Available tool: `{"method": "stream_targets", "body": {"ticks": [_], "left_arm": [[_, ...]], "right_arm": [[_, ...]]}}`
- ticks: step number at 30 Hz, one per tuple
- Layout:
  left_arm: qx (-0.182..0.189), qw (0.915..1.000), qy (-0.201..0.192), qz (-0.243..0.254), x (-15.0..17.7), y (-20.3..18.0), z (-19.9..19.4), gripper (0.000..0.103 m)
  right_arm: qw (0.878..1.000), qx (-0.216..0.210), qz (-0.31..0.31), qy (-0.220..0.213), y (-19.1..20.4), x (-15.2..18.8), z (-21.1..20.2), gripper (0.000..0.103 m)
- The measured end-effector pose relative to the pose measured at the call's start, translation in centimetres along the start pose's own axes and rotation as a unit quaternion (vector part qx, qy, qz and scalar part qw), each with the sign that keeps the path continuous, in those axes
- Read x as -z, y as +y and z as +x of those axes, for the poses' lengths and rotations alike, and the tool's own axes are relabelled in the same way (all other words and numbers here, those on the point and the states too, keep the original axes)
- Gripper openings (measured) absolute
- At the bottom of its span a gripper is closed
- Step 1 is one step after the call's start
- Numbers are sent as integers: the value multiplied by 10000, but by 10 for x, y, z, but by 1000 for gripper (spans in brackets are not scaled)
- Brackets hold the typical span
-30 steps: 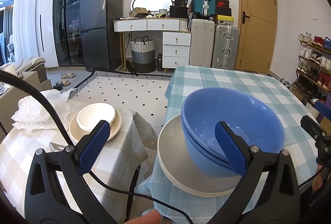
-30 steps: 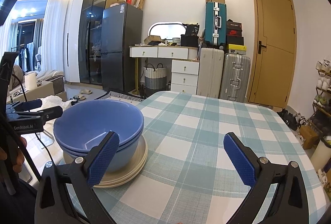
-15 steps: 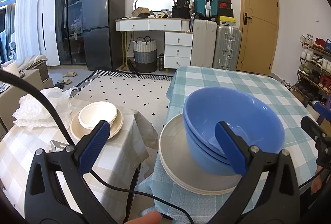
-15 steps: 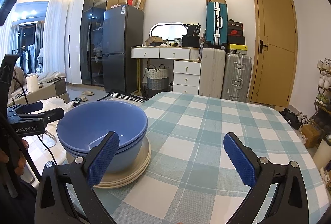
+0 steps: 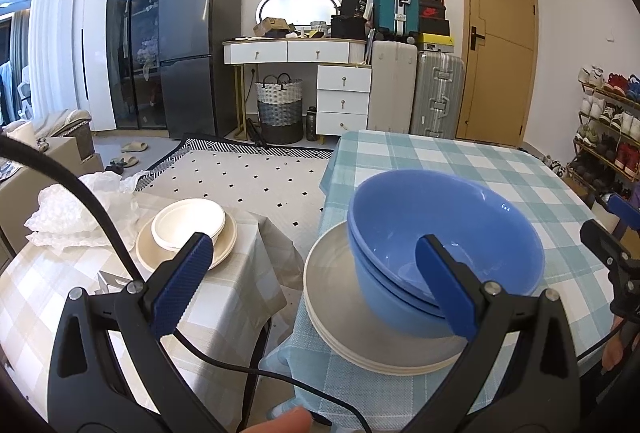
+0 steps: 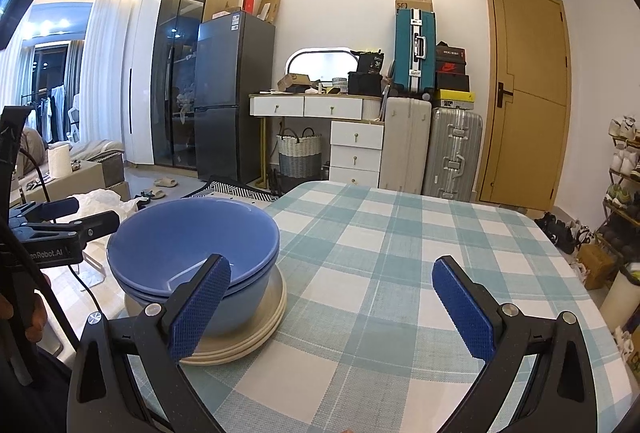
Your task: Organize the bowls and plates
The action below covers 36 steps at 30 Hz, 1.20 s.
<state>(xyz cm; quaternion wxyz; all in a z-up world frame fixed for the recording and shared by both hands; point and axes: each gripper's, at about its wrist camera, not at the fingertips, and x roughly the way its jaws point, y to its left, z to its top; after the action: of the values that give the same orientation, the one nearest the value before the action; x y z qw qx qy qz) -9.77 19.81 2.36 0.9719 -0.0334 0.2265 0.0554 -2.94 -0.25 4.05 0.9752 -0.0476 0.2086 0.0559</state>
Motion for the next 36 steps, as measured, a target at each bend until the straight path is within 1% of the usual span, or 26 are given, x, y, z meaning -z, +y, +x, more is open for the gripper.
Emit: {"method": "stream_targets", "body": {"ticks": [23,36], "left_arm": [[3,9999,-15,110,1,-2,-2,101],[-1,10000,-44,77,2,-3,-2,101]], "right_arm": [[9999,30,98,15,-6,1,2,103],[9999,48,134,-8,-5,1,2,103]]}}
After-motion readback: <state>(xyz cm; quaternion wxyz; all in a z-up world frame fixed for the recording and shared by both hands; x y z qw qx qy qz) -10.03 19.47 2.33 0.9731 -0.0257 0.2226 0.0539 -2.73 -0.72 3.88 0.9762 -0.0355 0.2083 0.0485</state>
